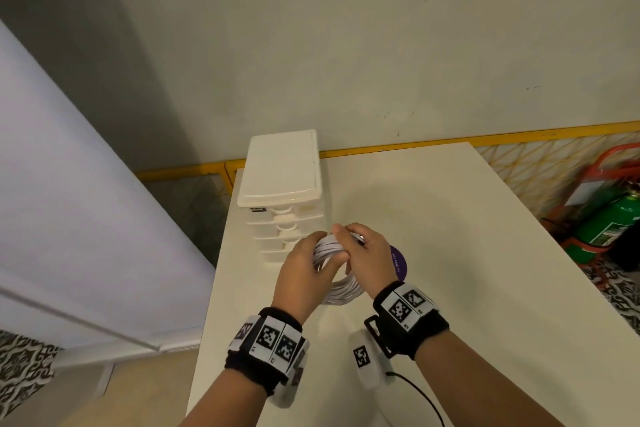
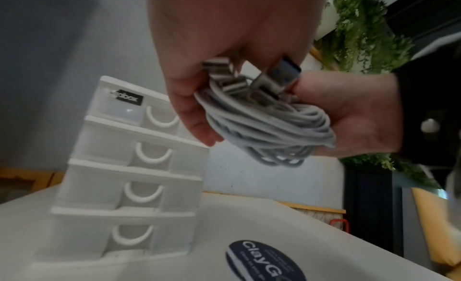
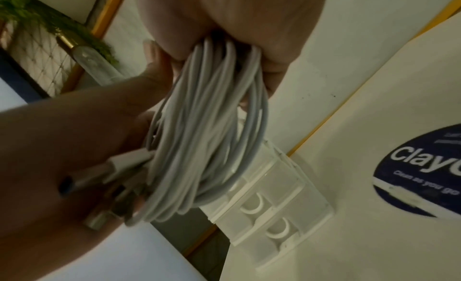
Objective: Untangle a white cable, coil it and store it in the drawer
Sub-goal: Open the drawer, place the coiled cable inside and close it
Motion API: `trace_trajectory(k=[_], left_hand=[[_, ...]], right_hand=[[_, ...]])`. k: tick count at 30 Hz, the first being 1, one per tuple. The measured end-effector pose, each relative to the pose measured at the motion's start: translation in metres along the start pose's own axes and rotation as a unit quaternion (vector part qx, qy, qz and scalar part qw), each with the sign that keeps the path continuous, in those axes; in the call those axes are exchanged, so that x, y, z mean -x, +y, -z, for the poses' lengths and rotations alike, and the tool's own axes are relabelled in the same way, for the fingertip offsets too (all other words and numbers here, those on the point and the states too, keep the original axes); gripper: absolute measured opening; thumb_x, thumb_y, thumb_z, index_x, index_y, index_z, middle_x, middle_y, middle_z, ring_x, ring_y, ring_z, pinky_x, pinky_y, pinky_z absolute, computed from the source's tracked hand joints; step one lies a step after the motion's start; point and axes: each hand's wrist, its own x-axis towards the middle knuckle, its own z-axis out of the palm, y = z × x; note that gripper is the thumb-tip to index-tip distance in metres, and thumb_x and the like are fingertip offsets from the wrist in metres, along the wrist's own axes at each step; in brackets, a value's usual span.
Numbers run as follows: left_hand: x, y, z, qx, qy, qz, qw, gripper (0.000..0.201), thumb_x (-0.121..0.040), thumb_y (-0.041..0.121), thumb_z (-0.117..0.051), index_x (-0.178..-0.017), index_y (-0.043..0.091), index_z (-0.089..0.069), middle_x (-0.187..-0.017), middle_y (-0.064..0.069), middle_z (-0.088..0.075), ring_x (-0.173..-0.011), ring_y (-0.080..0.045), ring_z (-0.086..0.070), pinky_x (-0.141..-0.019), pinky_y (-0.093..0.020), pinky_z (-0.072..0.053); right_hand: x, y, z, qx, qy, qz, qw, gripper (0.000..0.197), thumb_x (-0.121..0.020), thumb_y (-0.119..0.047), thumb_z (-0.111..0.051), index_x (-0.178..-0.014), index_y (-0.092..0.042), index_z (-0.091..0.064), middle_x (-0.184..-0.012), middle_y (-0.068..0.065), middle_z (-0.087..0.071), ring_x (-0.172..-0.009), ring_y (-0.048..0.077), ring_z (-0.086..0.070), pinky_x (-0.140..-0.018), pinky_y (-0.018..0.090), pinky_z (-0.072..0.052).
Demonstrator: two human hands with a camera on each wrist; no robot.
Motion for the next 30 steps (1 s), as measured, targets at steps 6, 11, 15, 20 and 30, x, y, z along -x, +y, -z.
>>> trace_trajectory(k=[6,11,15,20,30], left_hand=[[0.000,-0.015,0.029,0.107,0.044,0.080,0.990,0.023,-0.090,0.043,-0.054,-0.094,0.025,-0.068,-0.061,0.005,-0.064,-0.052,-0.005,-0.058,-0.060,-0.027,-0.050],[-0.006,-0.024,0.044,0.149,0.072,0.138,0.977,0.038,-0.085,0.050,-0.059,-0.062,0.021,-0.066,-0.047,0.001,-0.055,-0.045,-0.013,-0.050,-0.053,-0.030,-0.044],[-0.011,-0.036,0.048,0.195,0.099,0.169,0.961,0.044,-0.086,0.043,-0.063,-0.048,0.020,-0.059,-0.042,0.003,-0.043,-0.045,-0.015,-0.038,-0.050,-0.032,-0.034],[-0.014,-0.048,0.056,0.214,0.100,0.197,0.952,0.044,-0.085,0.039,-0.066,-0.047,0.017,-0.058,-0.044,0.002,-0.042,-0.044,-0.014,-0.037,-0.048,-0.028,-0.034],[-0.046,-0.052,0.121,0.185,0.073,0.140,0.970,0.007,-0.085,0.025,-0.067,-0.085,0.019,-0.072,-0.054,0.016,-0.061,-0.049,0.003,-0.052,-0.047,-0.009,-0.040]], right_hand=[[0.004,-0.006,-0.040,0.007,-0.034,0.009,0.999,0.029,-0.090,-0.029,-0.055,-0.068,-0.012,-0.062,-0.057,0.004,-0.055,-0.050,0.018,-0.048,-0.053,0.034,-0.041],[0.003,-0.004,-0.063,0.011,-0.043,0.018,0.999,0.023,-0.091,-0.026,-0.050,-0.076,-0.016,-0.065,-0.065,0.002,-0.062,-0.057,0.015,-0.053,-0.056,0.032,-0.042],[-0.002,0.004,-0.079,0.023,-0.045,0.021,0.998,0.028,-0.094,-0.028,-0.046,-0.077,-0.012,-0.062,-0.068,0.012,-0.061,-0.060,0.016,-0.051,-0.061,0.034,-0.042],[-0.006,0.012,-0.088,0.023,-0.105,0.029,0.994,0.026,-0.095,-0.031,-0.044,-0.090,-0.016,-0.064,-0.070,0.012,-0.062,-0.059,0.016,-0.054,-0.060,0.035,-0.046],[-0.032,0.044,-0.074,-0.036,-0.106,-0.087,0.990,0.032,-0.098,-0.036,-0.035,-0.101,-0.019,-0.062,-0.078,0.006,-0.065,-0.071,0.020,-0.063,-0.069,0.032,-0.051]])
